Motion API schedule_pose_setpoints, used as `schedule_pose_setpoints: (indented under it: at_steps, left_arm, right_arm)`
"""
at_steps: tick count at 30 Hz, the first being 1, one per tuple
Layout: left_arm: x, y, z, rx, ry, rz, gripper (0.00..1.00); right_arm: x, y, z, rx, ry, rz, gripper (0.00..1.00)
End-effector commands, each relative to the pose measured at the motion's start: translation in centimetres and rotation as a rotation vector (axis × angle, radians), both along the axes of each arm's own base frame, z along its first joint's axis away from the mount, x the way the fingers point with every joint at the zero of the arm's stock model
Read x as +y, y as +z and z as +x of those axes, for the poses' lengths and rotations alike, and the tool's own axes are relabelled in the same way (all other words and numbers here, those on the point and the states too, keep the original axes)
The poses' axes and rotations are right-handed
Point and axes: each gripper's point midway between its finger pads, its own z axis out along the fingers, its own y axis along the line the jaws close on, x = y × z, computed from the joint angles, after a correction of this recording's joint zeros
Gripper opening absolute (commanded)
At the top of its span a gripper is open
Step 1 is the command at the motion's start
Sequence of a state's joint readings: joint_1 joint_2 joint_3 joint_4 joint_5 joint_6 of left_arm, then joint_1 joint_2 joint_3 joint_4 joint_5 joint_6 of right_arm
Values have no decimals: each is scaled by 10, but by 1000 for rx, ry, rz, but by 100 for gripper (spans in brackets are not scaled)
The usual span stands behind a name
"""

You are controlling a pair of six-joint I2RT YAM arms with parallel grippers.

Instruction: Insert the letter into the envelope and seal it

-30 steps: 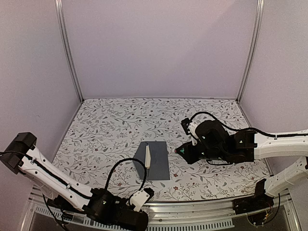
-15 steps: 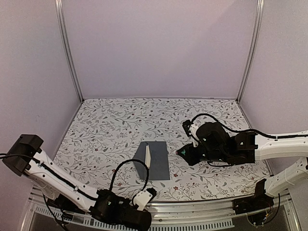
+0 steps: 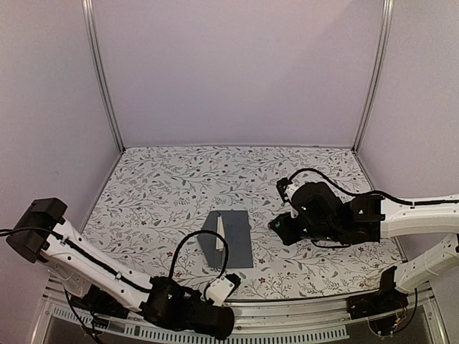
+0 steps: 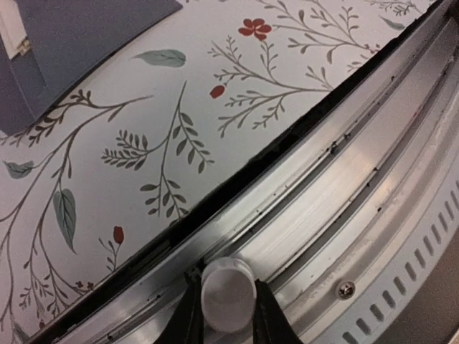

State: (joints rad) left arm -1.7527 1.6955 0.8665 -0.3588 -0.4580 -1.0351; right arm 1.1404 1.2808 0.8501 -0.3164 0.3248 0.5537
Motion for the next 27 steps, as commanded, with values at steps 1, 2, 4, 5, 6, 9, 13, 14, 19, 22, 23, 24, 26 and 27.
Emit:
schedule_pose_setpoints:
  at_steps: [1,2,4,5,6,9,13,14,19,22,23,24,26,27]
  left_arm:
    - [-31,35,35,-62,-12,-52,17]
    - [-38,40,42,-67,-19,-65,17]
    - [-51,48,61,-76,-27,-87,17]
    - [-58,51,69,-79,-33,-97,17]
    - [-63,54,80,-85,-32,-102,17]
    - [-77,58,114,-99,-38,-121,18]
    - [-96,57,156,-102,-41,-154,17]
    - [-102,56,163,-105,-52,-156,17]
    - [-129,42,202,-115,-74,-129,17]
    - [-139,30,214,-103,-95,-112,17]
    - [-140,26,217,-106,-94,-102,17]
    - [-140,21,220,-107,-96,-89,17]
    - [-138,11,225,-99,-95,-62,18]
    - [-136,6,227,-93,-91,-55,19]
  right_arm:
    - [-9,38,13,-58,-63,45,0]
    - [-11,42,15,-69,-63,44,0]
    - [-17,48,20,-91,-71,37,0]
    - [-21,50,23,-104,-76,24,0]
    - [-26,53,25,-116,-85,24,0]
    - [-37,60,30,-155,-98,10,0]
    - [-50,63,34,-168,-116,15,0]
    - [-52,63,34,-168,-117,19,0]
    - [-57,70,30,-174,-102,55,0]
    - [-59,70,27,-174,-94,61,0]
    - [-61,70,26,-173,-94,59,0]
    - [-62,68,26,-171,-96,55,0]
    - [-64,65,24,-162,-97,52,0]
    - [-65,64,23,-158,-96,51,0]
